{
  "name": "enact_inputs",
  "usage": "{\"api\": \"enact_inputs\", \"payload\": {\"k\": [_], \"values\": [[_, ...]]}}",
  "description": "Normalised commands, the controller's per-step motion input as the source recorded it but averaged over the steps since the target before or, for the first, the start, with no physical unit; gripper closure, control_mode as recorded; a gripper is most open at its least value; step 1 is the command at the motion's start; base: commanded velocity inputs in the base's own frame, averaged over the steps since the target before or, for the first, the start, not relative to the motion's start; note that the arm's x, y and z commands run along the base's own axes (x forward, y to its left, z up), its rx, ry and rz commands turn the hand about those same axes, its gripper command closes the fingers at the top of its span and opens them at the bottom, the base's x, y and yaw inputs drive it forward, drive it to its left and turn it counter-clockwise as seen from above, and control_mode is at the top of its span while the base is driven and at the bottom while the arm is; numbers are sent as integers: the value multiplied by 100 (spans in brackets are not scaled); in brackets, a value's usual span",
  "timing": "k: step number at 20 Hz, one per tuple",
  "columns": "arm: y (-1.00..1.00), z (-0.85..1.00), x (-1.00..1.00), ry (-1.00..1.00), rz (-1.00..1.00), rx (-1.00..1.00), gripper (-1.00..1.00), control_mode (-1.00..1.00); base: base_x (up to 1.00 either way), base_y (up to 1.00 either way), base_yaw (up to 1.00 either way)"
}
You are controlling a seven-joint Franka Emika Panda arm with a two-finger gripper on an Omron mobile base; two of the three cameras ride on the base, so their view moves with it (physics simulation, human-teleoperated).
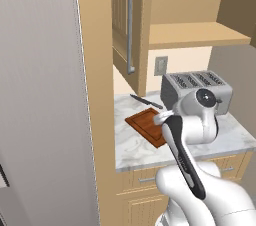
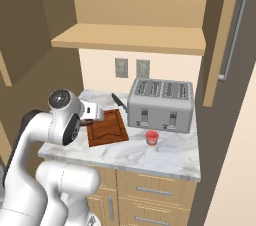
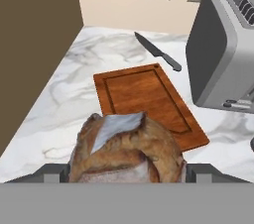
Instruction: Pick the bread, place it on the cutting board, pick the jam, place it on the counter, and close the cabinet.
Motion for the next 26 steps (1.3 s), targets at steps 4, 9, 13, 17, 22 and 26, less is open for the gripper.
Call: {"api": "enact_inputs", "payload": {"k": [4,9,13,17,22,26], "values": [[0,-21,26,0,0,-2,100,-100,0,0,0],[0,-21,26,0,0,-2,100,-100,0,0,0],[0,-18,23,0,0,0,100,-100,0,0,0],[0,-14,13,0,0,0,100,-100,0,0,0],[0,-16,3,0,0,0,100,-100,0,0,0],[0,-24,0,0,0,0,100,-100,0,0,0]]}}
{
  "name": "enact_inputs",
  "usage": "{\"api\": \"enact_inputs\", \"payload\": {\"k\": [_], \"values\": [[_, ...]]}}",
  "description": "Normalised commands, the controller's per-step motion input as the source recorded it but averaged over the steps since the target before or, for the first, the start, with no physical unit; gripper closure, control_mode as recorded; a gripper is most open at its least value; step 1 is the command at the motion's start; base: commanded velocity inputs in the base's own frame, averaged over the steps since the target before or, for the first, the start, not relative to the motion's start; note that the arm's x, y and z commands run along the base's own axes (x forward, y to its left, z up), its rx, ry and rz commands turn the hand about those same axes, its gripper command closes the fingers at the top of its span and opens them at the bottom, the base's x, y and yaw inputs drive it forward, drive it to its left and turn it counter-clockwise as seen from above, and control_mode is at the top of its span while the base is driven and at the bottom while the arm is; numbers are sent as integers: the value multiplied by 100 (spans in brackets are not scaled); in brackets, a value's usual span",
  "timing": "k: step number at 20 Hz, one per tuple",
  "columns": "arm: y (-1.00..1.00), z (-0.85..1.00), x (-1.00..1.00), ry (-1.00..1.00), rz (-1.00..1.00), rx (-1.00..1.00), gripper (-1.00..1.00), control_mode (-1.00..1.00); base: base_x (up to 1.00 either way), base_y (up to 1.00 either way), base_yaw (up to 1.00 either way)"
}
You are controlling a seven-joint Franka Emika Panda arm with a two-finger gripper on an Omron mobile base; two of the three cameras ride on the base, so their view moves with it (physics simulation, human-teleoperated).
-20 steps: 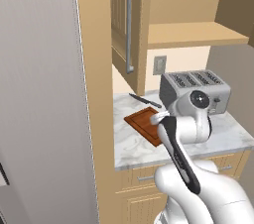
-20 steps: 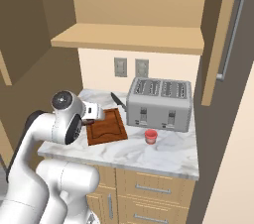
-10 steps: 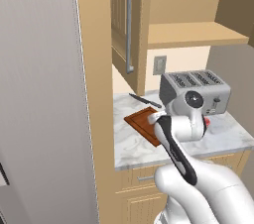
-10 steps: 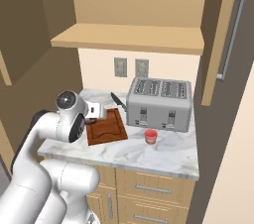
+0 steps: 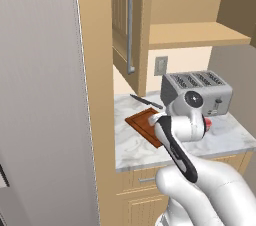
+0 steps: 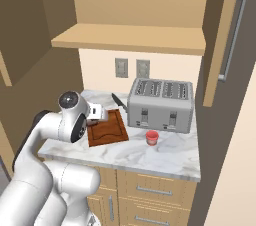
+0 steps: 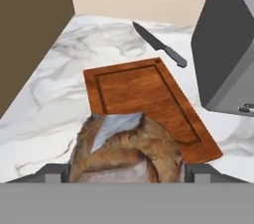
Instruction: Pick the bread, place it on the cutting board, pick the jam, place it on the counter, and close the cabinet.
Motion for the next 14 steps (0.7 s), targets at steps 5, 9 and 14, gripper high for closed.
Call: {"api": "enact_inputs", "payload": {"k": [5,9,14], "values": [[0,-21,4,0,0,0,100,-100,0,0,0],[0,-22,11,0,0,0,100,-100,0,0,0],[0,-23,15,0,0,0,100,-100,0,0,0]]}}
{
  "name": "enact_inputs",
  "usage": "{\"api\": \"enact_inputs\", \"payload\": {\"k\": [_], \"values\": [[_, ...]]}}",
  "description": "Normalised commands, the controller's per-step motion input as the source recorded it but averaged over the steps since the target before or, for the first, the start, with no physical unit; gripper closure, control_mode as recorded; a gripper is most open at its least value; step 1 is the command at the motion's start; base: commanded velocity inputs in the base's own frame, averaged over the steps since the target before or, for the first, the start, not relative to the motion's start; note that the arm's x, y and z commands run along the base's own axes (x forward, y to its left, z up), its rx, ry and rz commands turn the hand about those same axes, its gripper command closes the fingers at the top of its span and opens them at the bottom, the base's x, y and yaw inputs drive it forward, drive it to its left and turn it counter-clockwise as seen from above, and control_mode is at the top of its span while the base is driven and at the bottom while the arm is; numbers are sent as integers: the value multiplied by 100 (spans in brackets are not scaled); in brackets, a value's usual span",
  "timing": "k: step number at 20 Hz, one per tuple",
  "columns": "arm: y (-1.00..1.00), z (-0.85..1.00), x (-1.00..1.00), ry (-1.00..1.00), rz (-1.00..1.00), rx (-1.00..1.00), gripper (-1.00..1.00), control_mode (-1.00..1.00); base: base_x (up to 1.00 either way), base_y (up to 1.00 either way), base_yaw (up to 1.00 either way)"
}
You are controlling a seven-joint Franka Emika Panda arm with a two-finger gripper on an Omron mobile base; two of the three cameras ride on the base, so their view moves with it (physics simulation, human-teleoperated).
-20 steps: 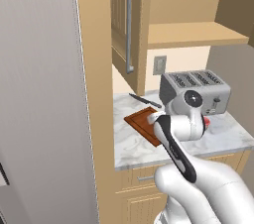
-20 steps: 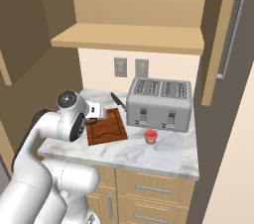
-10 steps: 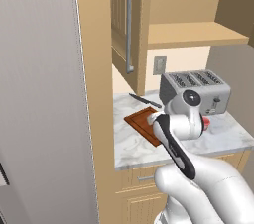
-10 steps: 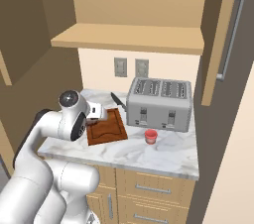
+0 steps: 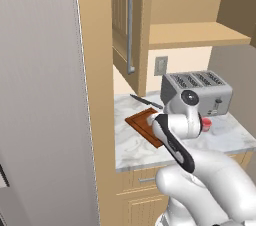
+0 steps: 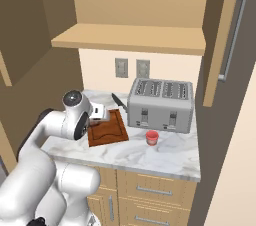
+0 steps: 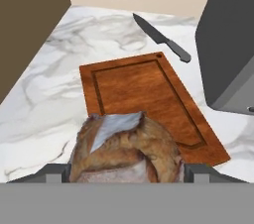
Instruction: Pick the bread, place it on the cutting board, pick the jam, place it on the counter, and close the cabinet.
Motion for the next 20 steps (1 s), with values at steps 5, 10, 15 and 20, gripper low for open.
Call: {"api": "enact_inputs", "payload": {"k": [5,10,15,20], "values": [[0,-24,16,0,0,0,100,-100,0,0,0],[0,-24,20,0,0,0,100,-100,0,0,0],[0,-24,22,0,0,-1,100,-100,0,0,0],[0,-23,19,0,0,0,100,-100,0,0,0]]}}
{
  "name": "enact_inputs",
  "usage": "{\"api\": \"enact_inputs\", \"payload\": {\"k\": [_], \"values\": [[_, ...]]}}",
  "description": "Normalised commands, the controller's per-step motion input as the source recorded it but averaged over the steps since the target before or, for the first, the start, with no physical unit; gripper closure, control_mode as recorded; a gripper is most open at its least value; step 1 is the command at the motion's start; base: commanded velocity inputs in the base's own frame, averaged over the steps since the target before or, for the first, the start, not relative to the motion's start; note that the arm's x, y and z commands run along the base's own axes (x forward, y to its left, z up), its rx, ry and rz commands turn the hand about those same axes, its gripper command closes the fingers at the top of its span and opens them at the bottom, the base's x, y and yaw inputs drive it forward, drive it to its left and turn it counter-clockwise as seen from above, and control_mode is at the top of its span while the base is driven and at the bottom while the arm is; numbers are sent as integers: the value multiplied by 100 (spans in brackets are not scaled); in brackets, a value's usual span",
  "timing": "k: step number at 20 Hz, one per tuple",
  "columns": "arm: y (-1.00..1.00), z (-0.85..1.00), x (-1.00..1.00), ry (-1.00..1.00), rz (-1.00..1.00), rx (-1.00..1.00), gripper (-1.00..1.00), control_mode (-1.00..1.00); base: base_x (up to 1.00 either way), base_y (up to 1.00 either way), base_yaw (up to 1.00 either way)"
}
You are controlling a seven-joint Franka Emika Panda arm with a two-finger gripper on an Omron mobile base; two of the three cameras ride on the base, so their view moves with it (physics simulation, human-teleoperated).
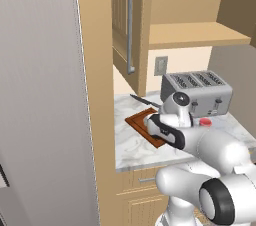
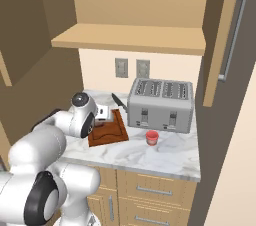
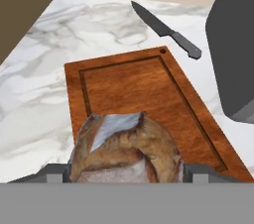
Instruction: Pick the bread, place it on the cutting board, pick the jam, place it on the counter, and close the cabinet.
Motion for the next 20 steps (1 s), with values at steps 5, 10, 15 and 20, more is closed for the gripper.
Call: {"api": "enact_inputs", "payload": {"k": [5,10,15,20], "values": [[0,-15,11,0,0,0,100,-100,0,0,0],[0,-6,0,0,0,0,100,-100,0,0,0],[0,-3,0,1,0,0,100,-100,0,0,0],[0,-9,0,2,0,0,100,-100,0,0,0]]}}
